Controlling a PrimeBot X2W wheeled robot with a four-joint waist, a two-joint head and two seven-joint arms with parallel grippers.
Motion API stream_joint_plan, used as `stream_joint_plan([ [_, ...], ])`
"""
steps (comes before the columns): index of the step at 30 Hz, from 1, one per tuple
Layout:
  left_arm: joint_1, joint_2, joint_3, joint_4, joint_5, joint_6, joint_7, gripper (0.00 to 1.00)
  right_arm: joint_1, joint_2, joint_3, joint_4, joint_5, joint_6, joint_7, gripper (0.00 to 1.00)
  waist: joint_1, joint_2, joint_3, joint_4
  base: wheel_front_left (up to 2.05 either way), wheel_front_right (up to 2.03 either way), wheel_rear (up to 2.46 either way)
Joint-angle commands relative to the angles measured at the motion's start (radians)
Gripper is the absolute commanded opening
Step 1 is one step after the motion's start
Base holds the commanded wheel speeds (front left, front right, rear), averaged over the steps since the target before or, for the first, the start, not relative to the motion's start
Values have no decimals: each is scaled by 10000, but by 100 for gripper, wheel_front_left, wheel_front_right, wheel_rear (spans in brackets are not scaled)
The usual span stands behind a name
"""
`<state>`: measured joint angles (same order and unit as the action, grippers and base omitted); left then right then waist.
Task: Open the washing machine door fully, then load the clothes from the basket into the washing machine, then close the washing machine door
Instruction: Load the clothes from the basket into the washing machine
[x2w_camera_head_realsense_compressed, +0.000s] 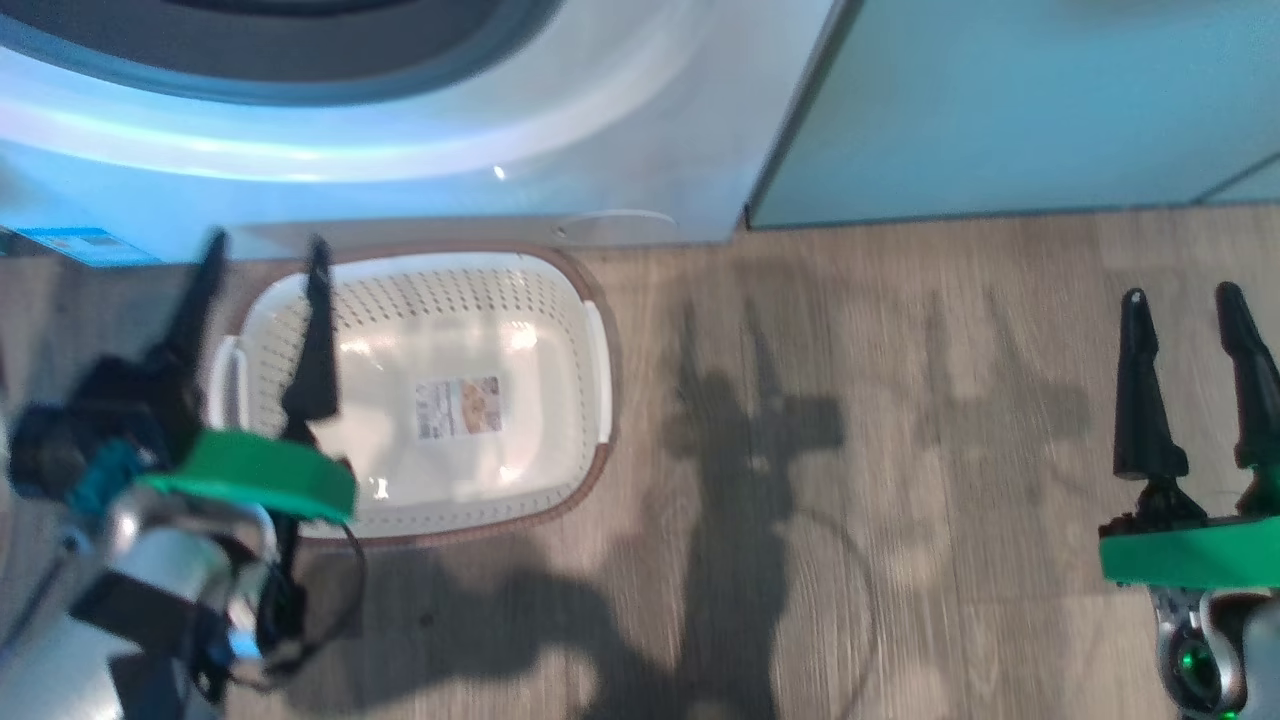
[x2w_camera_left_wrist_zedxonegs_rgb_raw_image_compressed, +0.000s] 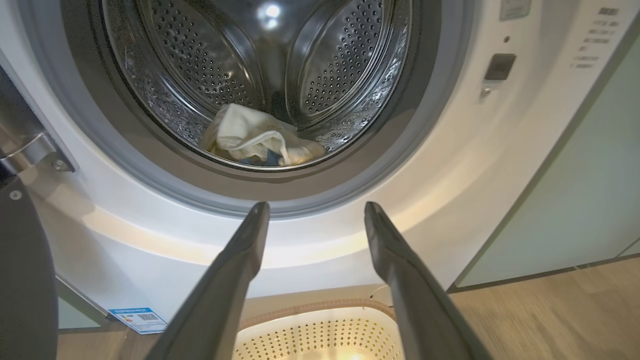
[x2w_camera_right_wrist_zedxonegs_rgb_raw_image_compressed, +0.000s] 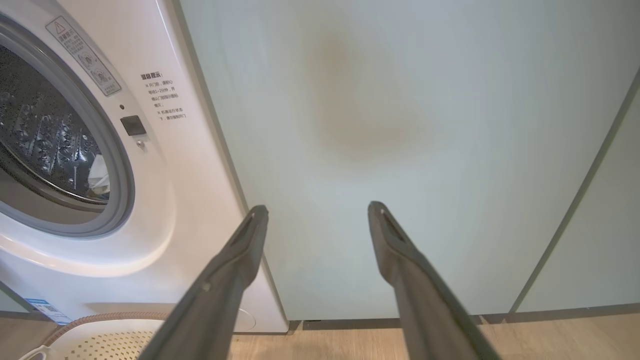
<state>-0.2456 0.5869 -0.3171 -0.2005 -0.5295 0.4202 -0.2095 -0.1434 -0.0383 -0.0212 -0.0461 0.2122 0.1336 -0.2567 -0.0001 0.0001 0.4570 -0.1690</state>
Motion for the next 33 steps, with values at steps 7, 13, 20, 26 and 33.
stream_joint_plan([
  [7, 946, -318, 207, -131, -32, 535, -318, 100, 480, -119, 135, -154, -430, -29, -51, 100, 1, -1, -1250, 609, 0, 0, 0],
  [13, 1586, -636, 94, 343, -156, 467, -413, 100, 911, -119, 206, -16, -684, -29, -51, 100, 1, -1, -2204, 845, 0, 0, 0],
  [20, 2218, -855, -36, 803, -124, 351, -474, 100, 1395, -119, 283, 199, -873, -29, -51, 100, 1, -1, -3214, 924, 0, 0, 0],
  [26, 2655, -1010, -128, 1058, -90, 414, -490, 100, 1781, -119, 233, 409, -918, -29, -51, 100, 1, -1, -3906, 950, 0, 0, 0],
  [33, 2952, -1044, -144, 1013, -109, 427, -497, 100, 2057, -119, 361, 576, -900, -29, -51, 100, 1, -1, -4286, 912, 0, 0, 0],
])
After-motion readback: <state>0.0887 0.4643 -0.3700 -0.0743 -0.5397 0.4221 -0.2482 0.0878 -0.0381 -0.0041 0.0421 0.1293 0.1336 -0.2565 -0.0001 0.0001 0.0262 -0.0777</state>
